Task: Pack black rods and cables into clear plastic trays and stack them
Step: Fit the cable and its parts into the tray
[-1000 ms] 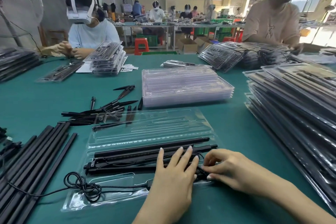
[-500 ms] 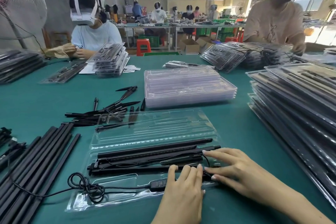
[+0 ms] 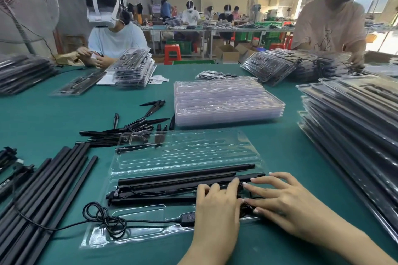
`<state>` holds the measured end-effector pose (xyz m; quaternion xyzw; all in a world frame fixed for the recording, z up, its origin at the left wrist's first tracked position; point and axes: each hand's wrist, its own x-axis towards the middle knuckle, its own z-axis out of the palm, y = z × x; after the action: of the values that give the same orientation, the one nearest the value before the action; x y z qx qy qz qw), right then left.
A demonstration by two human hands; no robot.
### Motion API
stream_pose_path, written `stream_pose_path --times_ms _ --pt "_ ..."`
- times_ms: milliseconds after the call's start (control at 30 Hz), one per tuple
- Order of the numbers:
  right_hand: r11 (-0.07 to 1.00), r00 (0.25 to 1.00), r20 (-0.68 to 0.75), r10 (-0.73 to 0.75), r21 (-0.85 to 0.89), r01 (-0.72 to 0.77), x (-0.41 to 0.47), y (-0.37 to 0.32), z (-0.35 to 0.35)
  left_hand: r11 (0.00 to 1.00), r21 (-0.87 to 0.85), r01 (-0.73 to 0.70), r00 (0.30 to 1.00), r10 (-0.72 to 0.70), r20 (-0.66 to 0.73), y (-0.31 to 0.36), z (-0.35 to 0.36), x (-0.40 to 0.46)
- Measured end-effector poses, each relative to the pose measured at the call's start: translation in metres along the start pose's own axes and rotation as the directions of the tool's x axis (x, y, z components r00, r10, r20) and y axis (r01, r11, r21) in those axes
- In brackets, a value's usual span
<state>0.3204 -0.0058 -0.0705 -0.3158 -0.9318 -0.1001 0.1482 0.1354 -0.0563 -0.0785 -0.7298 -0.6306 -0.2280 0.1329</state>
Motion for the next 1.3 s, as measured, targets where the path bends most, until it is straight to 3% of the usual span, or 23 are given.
stream_pose_path --times_ms 100,233,333,433,667,833,933,1067,1133,1233,1300 --pt "1.000 1.000 0.023 0.014 0.014 -0.015 0.002 -0.001 -0.002 0.998 -0.028 0.051 0.996 -0.049 0.081 -0.001 0.002 0.004" --pt "0.999 0.999 0.030 0.022 0.023 -0.023 0.004 -0.002 -0.003 0.998 0.002 0.059 0.995 -0.059 0.079 -0.004 0.009 0.003" --pt "1.000 0.999 0.035 -0.012 -0.016 0.013 0.006 -0.001 -0.005 0.999 0.048 -0.017 0.996 0.012 0.093 -0.005 0.012 0.002" --pt "0.998 0.998 0.051 -0.046 -0.028 0.048 0.009 0.000 -0.007 0.999 -0.028 -0.038 0.993 0.041 0.114 -0.008 0.010 0.002" --pt "0.995 0.985 0.147 -0.095 0.018 0.093 0.015 0.003 -0.016 0.984 -0.167 0.067 0.924 0.002 0.382 -0.011 0.012 0.003" --pt "0.998 0.982 0.182 -0.045 0.056 0.036 0.007 0.000 -0.017 0.992 -0.116 0.058 0.911 -0.005 0.413 -0.006 0.008 0.006" --pt "1.000 0.983 0.185 -0.009 0.011 0.007 -0.004 -0.001 -0.016 0.997 -0.076 -0.017 0.905 0.048 0.423 0.000 0.008 0.008" --pt "1.000 0.991 0.134 0.009 0.012 -0.011 -0.010 -0.002 -0.013 0.994 -0.106 -0.035 0.883 0.081 0.462 0.009 0.004 0.004" --pt "1.000 0.991 0.136 0.008 0.016 -0.010 -0.011 -0.002 -0.013 0.997 -0.054 -0.058 0.895 0.076 0.440 0.008 0.004 0.000" --pt "0.999 0.989 0.151 -0.009 0.042 0.003 -0.010 -0.002 -0.013 0.997 0.023 -0.075 0.847 0.052 0.529 0.012 -0.005 -0.009" --pt "0.996 0.989 0.150 -0.006 0.086 -0.007 -0.009 -0.001 -0.011 0.989 0.080 -0.121 0.877 0.069 0.475 0.010 0.001 -0.012"
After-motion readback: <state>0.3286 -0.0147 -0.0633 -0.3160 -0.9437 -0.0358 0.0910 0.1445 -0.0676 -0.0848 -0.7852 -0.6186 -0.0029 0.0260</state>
